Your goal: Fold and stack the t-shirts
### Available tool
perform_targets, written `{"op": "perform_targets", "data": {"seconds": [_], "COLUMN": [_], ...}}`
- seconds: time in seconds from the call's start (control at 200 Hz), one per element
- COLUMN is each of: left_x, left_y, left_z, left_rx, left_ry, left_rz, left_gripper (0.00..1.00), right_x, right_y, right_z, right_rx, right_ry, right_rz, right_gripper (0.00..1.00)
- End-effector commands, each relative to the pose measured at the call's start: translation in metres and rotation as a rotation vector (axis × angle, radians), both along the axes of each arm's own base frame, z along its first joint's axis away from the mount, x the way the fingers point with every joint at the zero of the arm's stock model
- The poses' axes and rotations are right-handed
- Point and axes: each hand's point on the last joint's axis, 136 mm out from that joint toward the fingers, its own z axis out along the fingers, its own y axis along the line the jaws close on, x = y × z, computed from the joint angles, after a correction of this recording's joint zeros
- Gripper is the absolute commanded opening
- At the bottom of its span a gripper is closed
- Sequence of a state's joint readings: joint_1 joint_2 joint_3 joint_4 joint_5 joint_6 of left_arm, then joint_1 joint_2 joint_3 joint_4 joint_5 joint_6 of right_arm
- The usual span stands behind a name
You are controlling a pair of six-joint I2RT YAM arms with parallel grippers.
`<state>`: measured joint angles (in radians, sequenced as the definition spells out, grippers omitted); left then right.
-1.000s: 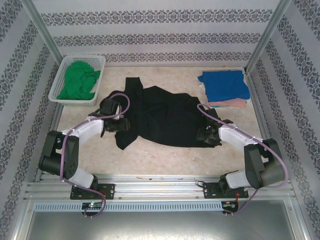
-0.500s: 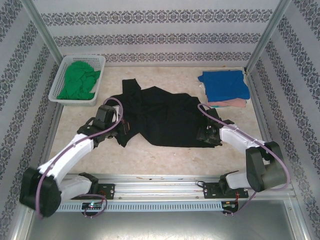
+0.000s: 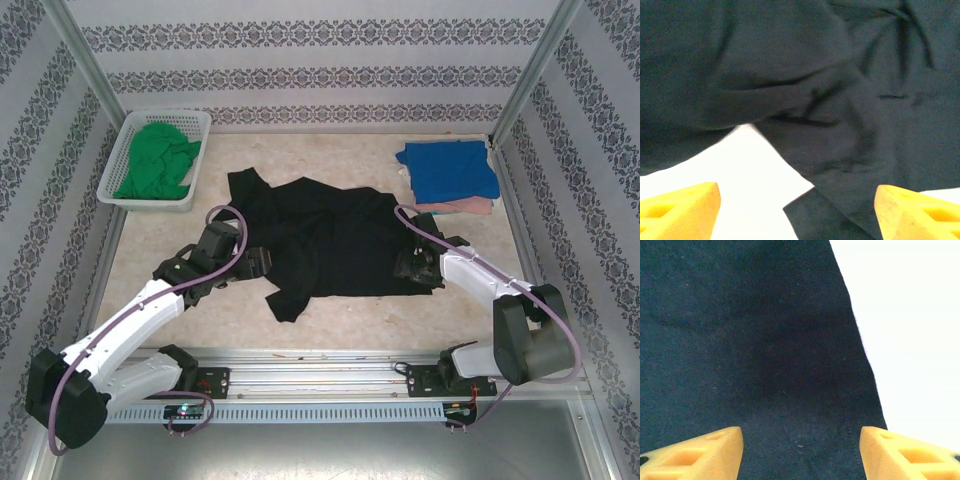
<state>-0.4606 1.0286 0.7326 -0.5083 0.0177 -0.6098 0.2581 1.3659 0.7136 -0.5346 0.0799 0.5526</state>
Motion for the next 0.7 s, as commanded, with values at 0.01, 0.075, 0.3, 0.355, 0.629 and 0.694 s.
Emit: {"op": "perform_targets", "data": {"seconds": [0.01,0.075,0.3,0.355,0.629,0.694], "left_x": [0.011,0.019,0.065,0.077,0.14,0.155], "left_y": [0.042,0.053,0.058,0.048,0.051,0.063], "left_z": [-0.02,-0.038,-0.086,-0.092,-0.065,-0.04], "left_rx": [0.139,0.141,0.136,0.111,0.164,0.223], "left_ry": [0.034,0.078,0.183,0.194,0.156,0.122], "left_rz": [0.111,0.137,0.099,0.065,0.023,0.038], "left_gripper": [0.8,0.77,0.7,0.69,0.0,0.0], "right_x": [-0.002,-0.001,0.003,0.004,0.001,-0.003], "right_y": [-0.01,-0.011,-0.009,-0.01,-0.013,-0.015], "right_z": [0.003,0.004,0.006,0.007,0.005,0.004], "right_rx": [-0.058,-0.065,-0.059,-0.059,-0.069,-0.079], "right_ry": [0.015,0.016,0.012,0.009,0.028,0.041], "right_rz": [-0.003,-0.002,-0.006,-0.008,-0.017,-0.021], "right_gripper": [0.65,0.65,0.65,0.65,0.65,0.65]}}
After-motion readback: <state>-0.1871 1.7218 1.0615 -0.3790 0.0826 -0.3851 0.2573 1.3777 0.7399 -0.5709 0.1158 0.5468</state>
